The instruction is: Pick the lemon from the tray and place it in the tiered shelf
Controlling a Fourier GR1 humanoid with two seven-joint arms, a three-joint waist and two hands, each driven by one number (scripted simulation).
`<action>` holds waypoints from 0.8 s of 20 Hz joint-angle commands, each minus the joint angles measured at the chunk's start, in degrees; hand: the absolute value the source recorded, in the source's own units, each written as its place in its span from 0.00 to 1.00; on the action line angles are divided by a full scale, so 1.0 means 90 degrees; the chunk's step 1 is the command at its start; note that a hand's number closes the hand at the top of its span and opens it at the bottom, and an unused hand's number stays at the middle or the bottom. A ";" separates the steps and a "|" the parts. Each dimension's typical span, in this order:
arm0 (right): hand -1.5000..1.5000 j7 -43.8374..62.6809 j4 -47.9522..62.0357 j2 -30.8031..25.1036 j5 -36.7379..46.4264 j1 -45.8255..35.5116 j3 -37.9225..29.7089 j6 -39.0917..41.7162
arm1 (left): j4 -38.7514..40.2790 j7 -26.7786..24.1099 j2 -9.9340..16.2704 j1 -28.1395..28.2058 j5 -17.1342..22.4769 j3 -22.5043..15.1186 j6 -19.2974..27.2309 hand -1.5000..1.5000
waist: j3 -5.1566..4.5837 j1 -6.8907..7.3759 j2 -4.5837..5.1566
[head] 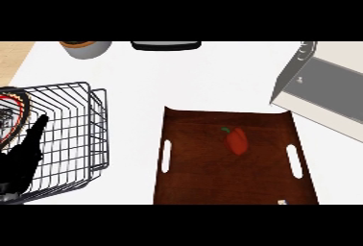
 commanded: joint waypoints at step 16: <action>1.00 -0.0499 0.2850 -0.2585 0.0429 -0.0899 0.0109 -0.0297 | 0.0328 -0.0387 0.0011 -0.0158 -0.0067 0.0033 -0.0235 0.50 | 0.0000 0.0199 0.0105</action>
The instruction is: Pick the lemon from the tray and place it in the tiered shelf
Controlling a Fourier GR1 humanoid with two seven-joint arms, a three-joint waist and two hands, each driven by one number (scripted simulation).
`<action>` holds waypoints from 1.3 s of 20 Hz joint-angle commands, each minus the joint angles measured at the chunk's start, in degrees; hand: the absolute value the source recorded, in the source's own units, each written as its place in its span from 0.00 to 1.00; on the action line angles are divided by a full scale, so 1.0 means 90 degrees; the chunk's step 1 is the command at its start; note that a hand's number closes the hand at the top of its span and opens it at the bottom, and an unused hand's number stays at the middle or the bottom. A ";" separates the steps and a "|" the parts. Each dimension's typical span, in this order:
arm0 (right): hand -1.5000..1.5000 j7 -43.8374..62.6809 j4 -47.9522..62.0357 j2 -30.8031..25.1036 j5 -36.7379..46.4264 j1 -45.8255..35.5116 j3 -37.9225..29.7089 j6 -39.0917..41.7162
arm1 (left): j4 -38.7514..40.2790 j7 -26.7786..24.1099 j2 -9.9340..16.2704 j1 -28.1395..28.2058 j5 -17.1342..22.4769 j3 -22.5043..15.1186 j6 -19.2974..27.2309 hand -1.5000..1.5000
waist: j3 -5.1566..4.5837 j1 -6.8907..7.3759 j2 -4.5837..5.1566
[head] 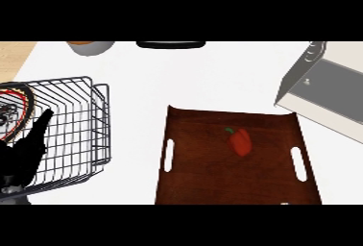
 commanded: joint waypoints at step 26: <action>0.00 -0.3371 0.5383 -0.0927 0.1424 0.0313 0.0527 -0.3601 | -0.0149 0.0100 -0.0118 -0.0073 -0.0112 0.0025 -0.0144 0.50 | 0.0004 0.0053 0.0024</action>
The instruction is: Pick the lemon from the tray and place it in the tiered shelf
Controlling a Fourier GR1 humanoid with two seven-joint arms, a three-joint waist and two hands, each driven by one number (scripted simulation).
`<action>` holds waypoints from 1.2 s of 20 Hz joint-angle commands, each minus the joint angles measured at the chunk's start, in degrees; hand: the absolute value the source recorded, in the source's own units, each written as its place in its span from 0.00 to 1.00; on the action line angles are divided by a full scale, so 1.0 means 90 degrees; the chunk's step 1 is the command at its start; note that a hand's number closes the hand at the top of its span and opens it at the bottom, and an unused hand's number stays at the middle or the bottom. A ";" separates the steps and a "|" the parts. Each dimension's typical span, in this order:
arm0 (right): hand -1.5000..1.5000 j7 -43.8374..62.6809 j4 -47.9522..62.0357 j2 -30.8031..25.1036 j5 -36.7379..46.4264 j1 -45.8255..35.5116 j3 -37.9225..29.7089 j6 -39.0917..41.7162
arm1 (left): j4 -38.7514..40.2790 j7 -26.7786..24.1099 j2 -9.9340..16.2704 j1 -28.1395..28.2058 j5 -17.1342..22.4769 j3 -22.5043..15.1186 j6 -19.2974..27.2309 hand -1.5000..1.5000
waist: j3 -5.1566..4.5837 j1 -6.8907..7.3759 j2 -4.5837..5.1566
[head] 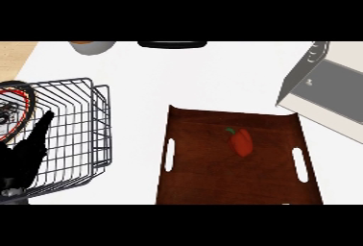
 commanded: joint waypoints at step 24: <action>0.00 0.1144 -0.0186 -0.1356 -0.3728 -0.0223 -0.3277 0.1231 | 0.0021 -0.0063 -0.0071 0.0022 -0.0007 0.0146 0.0014 0.50 | -0.0001 -0.0225 -0.0058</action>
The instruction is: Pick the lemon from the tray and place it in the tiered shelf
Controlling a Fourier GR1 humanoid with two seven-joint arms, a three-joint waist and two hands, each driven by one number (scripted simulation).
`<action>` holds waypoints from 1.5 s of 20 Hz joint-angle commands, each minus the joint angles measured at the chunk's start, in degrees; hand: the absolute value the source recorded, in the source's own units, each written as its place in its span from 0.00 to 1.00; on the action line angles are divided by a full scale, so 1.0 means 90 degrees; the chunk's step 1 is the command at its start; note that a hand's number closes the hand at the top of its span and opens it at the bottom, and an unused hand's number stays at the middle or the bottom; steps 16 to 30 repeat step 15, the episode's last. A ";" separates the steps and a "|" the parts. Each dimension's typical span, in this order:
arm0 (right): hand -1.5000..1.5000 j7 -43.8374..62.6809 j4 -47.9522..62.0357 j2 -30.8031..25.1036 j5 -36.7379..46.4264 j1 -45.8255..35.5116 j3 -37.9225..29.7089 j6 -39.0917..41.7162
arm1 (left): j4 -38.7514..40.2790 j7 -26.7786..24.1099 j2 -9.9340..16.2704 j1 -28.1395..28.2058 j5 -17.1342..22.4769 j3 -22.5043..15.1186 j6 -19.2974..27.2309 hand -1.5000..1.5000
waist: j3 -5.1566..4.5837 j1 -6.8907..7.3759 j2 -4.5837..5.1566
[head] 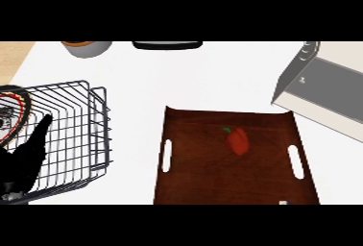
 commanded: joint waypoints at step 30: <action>0.00 -0.0081 0.2224 -0.3402 -0.0917 0.2647 -0.4829 0.3690 | -0.0414 -0.0045 -0.0018 0.0557 -0.0019 0.0232 0.0185 0.50 | 0.0027 -0.0495 -0.0093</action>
